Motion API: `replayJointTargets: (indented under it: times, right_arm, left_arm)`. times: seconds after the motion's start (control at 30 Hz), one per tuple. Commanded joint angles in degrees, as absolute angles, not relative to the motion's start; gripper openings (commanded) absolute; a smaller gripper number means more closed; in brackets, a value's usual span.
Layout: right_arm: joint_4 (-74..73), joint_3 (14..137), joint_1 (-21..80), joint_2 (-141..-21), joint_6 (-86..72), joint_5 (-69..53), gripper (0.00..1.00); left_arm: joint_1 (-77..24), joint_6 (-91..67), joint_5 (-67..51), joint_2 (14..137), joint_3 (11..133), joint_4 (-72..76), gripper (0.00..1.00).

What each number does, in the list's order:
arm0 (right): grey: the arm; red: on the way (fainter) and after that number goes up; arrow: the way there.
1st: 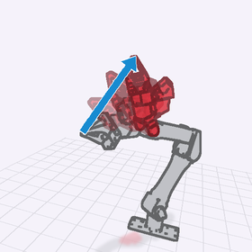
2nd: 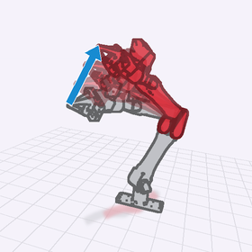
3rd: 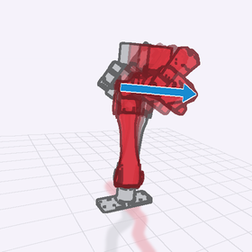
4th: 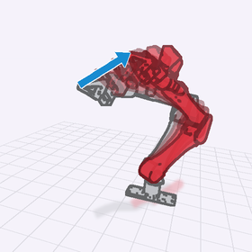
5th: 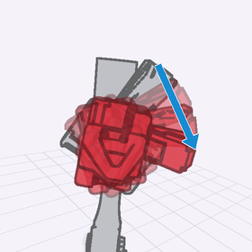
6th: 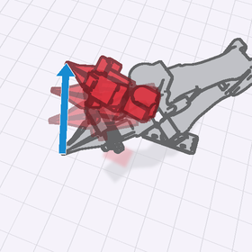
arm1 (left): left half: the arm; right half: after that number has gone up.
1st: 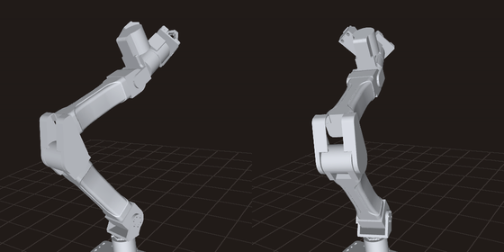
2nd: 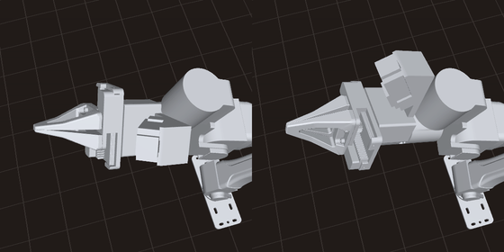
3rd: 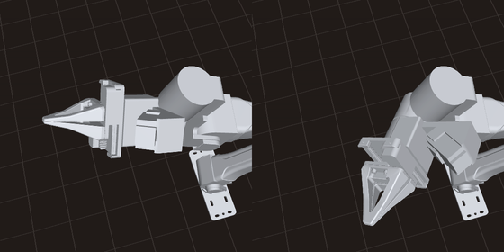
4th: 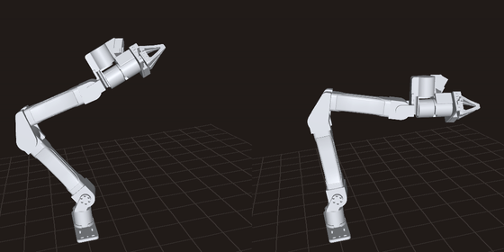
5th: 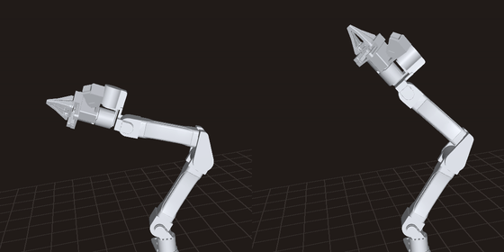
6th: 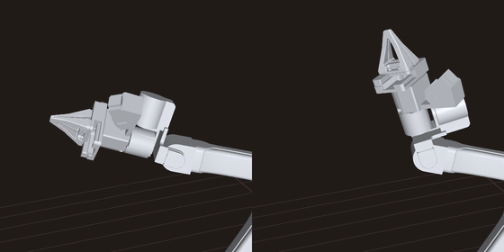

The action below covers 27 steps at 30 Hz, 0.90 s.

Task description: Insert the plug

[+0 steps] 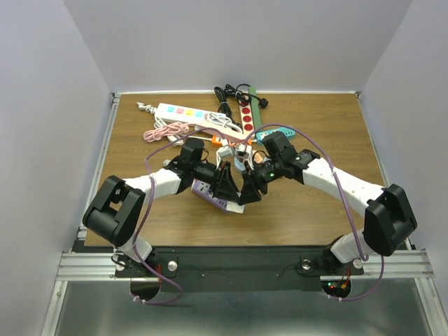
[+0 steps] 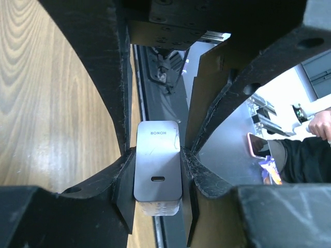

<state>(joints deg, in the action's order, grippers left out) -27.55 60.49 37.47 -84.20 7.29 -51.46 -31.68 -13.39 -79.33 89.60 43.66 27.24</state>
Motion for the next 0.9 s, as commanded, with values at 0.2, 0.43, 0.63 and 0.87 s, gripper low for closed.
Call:
replayJointTargets:
  times: [0.2, 0.43, 0.63, 0.87]
  right_arm:
    - [-28.2, 62.1, 39.2, -85.4, 9.1, -54.0, 0.18]
    - [-28.1, 61.4, 39.2, -84.6, 8.9, -52.6, 0.39]
    - [-27.6, 61.1, 39.1, -85.2, 8.5, -51.9, 0.54]
    - [-26.2, 61.9, 39.2, -85.6, 7.5, -52.0, 0.68]
  left_arm:
    - [-36.7, -14.6, -87.9, 80.3, 47.0, 36.7, 0.06]
    - [-37.6, -15.1, -87.2, 80.2, 46.8, 36.7, 0.06]
    - [-38.1, -15.0, -87.1, 79.0, 46.4, 36.7, 0.06]
    - [-38.4, -14.9, -86.7, 78.6, 46.1, 36.7, 0.05]
